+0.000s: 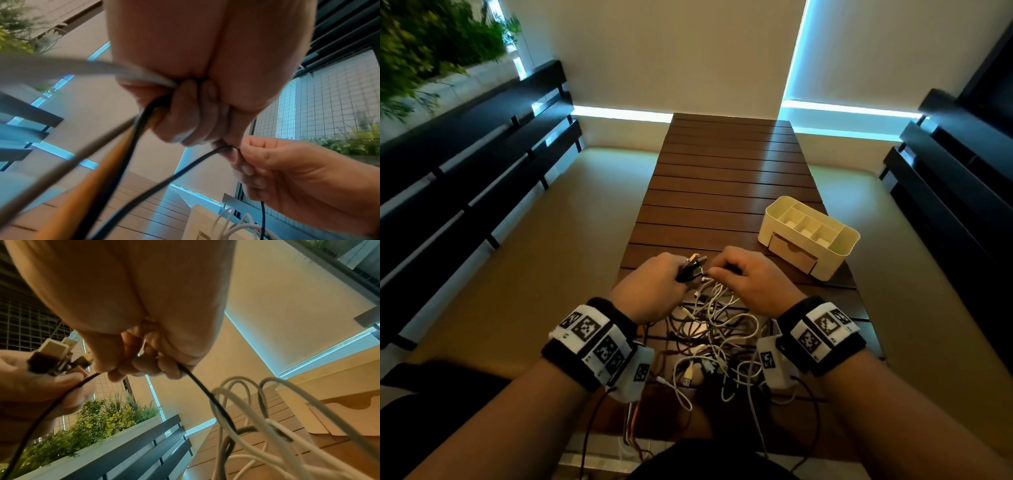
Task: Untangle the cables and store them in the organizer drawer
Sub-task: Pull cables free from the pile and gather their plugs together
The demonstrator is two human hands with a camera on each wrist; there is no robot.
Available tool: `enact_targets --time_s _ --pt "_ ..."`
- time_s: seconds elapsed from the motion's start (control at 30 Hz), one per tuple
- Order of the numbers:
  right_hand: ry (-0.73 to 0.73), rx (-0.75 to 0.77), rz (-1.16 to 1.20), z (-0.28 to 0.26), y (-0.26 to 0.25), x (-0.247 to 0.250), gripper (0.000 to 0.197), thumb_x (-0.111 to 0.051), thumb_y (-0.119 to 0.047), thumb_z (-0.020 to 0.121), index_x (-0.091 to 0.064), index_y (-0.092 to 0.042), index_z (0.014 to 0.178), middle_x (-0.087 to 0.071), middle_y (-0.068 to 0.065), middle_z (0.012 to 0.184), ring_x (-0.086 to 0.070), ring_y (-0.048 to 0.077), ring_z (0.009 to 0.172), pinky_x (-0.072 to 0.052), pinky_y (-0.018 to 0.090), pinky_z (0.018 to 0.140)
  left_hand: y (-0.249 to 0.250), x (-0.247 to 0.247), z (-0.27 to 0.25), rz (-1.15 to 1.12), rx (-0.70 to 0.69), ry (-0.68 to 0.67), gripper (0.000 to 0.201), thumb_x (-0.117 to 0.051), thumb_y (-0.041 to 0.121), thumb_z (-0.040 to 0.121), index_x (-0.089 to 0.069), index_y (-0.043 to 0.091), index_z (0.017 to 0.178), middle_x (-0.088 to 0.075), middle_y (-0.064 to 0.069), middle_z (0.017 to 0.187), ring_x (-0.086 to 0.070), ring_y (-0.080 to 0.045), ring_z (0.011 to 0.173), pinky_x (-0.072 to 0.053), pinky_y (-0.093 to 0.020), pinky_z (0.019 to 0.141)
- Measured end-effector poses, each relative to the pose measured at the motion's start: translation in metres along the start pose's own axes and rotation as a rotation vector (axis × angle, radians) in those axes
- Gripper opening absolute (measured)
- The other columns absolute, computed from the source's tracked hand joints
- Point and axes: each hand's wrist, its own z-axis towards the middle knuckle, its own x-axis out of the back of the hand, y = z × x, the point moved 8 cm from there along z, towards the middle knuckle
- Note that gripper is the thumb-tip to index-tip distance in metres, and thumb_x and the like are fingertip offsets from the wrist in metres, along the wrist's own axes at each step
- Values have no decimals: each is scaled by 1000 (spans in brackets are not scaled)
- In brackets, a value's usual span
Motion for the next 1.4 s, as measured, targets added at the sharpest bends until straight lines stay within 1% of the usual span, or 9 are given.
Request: enact_targets --time_s 0.2,0.37,0.53,0.67,0.83,0.93,1.1,1.23,1.4 --pt "70 -30 126 -6 5 1 8 -57 -26 99 -60 -32 94 -61 -14 78 -57 -4 69 -46 12 64 9 14 -7 -123 -95 150 25 -54 26 101 -58 19 78 -51 3 66 -41 -6 55 -33 -26 58" --pt "64 -154 153 -15 31 -7 14 -56 -30 100 -65 -20 97 -67 4 85 -62 19 76 -54 35 71 7 52 -18 -309 -117 387 24 -53 22 101 -66 9 86 -56 24 52 -51 8 52 -32 -10 50" --pt "102 -164 92 -12 36 4 15 -55 -29 100 -66 -21 96 -68 -5 83 -61 4 72 -49 23 68 -18 38 -13 -174 30 228 25 -52 25 102 -65 15 83 -51 9 52 -42 -2 45 -30 -22 50" --pt "73 -67 4 -7 20 12 13 -56 -26 99 -67 -21 97 -68 -4 90 -63 10 82 -52 28 73 -30 17 -7 177 143 37 27 -53 23 101 -52 30 75 -54 7 73 -47 -7 64 -32 -24 56" --pt "-24 84 -138 2 -6 0 13 -58 -21 97 -69 -15 95 -61 -7 84 -57 6 76 -46 22 69 5 12 -4 287 -14 138 19 -51 21 99 -49 28 82 -52 9 74 -49 -9 67 -30 -22 55" --pt "0 132 -124 5 -15 2 11 -60 -18 96 -69 -13 97 -62 -5 85 -58 8 77 -48 23 69 16 7 -1 306 -81 140 30 -52 20 98 -42 32 72 -50 8 69 -46 -9 61 -28 -23 53" --pt "34 88 -42 2 -9 1 9 -56 -25 99 -63 -21 93 -61 -7 81 -56 7 71 -47 23 64 17 16 -3 107 -96 184 27 -54 14 98 -48 29 76 -53 7 73 -47 -11 64 -29 -22 55" --pt "20 -85 -72 0 36 -9 17 -52 -29 101 -59 -26 85 -62 -5 82 -59 7 73 -51 33 69 24 65 -22 -256 -82 446 18 -54 21 101 -62 18 85 -55 4 70 -47 -1 53 -34 -12 48" --pt "49 -233 12 -6 54 -3 21 -49 -31 103 -64 -20 93 -67 1 85 -64 20 78 -54 41 73 -5 78 -12 -73 18 322 23 -56 23 100 -67 9 85 -65 -17 82 -56 -36 74 -37 -32 61"
